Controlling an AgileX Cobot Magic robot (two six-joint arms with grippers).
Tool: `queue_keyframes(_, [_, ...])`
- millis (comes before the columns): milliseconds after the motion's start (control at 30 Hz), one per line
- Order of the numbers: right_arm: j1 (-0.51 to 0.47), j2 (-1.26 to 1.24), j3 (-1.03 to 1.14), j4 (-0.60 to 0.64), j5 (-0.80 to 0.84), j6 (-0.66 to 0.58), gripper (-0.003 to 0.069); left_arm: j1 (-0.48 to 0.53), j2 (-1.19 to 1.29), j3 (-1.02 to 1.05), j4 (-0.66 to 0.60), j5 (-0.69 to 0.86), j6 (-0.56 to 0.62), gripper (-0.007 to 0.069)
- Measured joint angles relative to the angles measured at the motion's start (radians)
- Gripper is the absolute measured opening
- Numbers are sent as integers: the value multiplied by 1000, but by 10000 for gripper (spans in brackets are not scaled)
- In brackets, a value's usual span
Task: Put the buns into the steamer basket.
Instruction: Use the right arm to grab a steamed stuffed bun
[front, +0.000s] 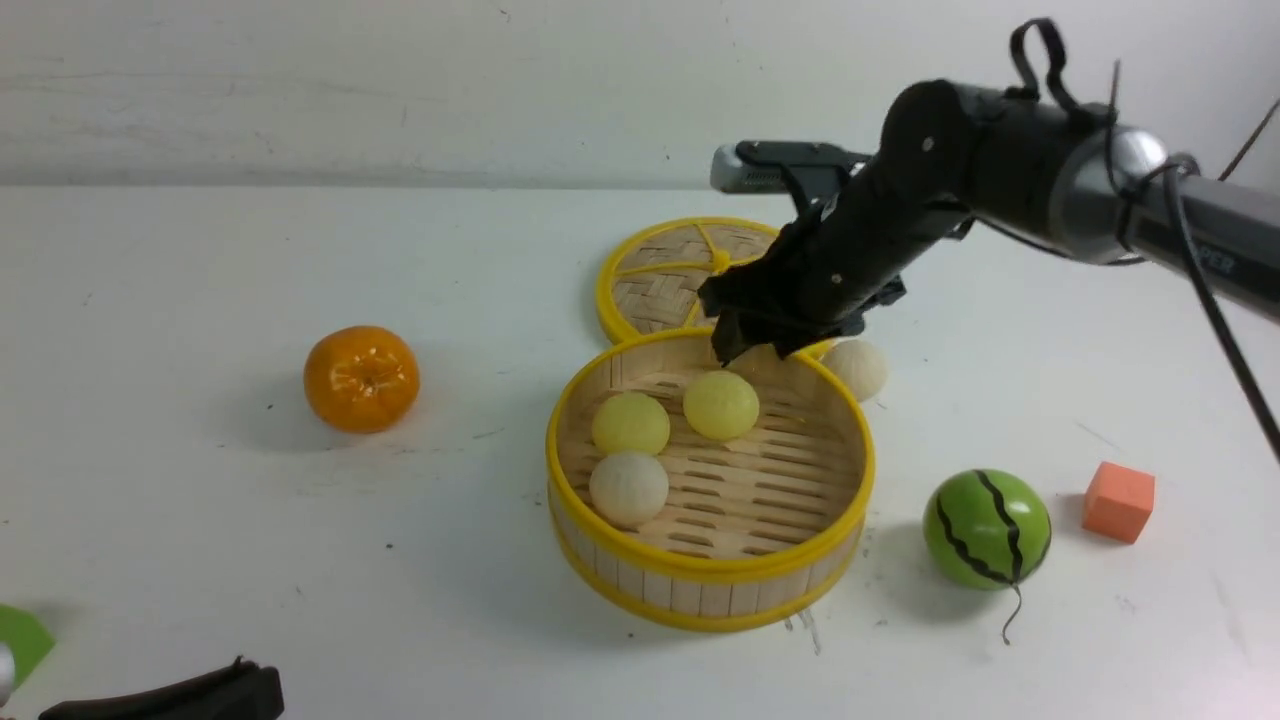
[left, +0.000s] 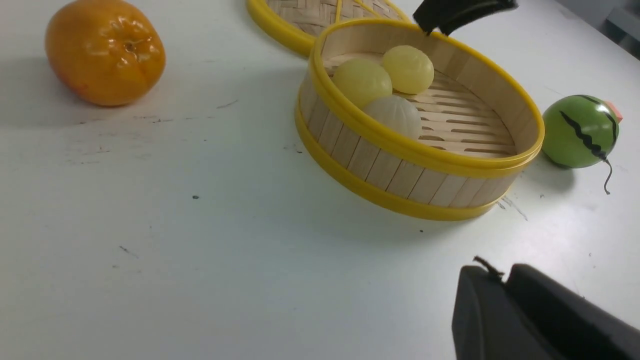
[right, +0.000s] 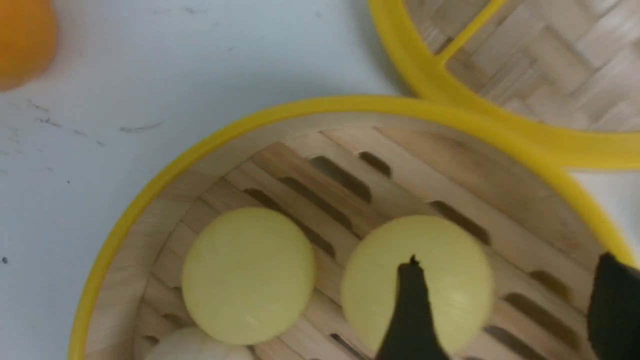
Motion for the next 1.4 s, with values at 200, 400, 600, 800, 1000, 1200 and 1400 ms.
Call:
queue_keyframes(200, [-118, -21, -31, -74, 88, 52, 490, 0, 0, 0, 0, 0, 0, 58])
queue_keyframes(400, [-170, 78, -31, -79, -2, 61, 370, 0, 0, 0, 0, 0, 0, 68])
queue_keyframes(600, [-168, 115, -32, -52, -104, 60, 311, 0, 0, 0, 0, 0, 0, 74])
queue_keyframes(800, [-168, 124, -33, -26, -114, 56, 306, 0, 0, 0, 0, 0, 0, 81])
queue_keyframes(1000, [-167, 131, -33, -10, -113, 56, 306, 0, 0, 0, 0, 0, 0, 88])
queue_keyframes(1200, [-167, 137, -34, -11, -110, 53, 306, 0, 0, 0, 0, 0, 0, 92])
queue_keyframes(1400, [-162, 144, -34, -11, -102, 53, 306, 0, 0, 0, 0, 0, 0, 92])
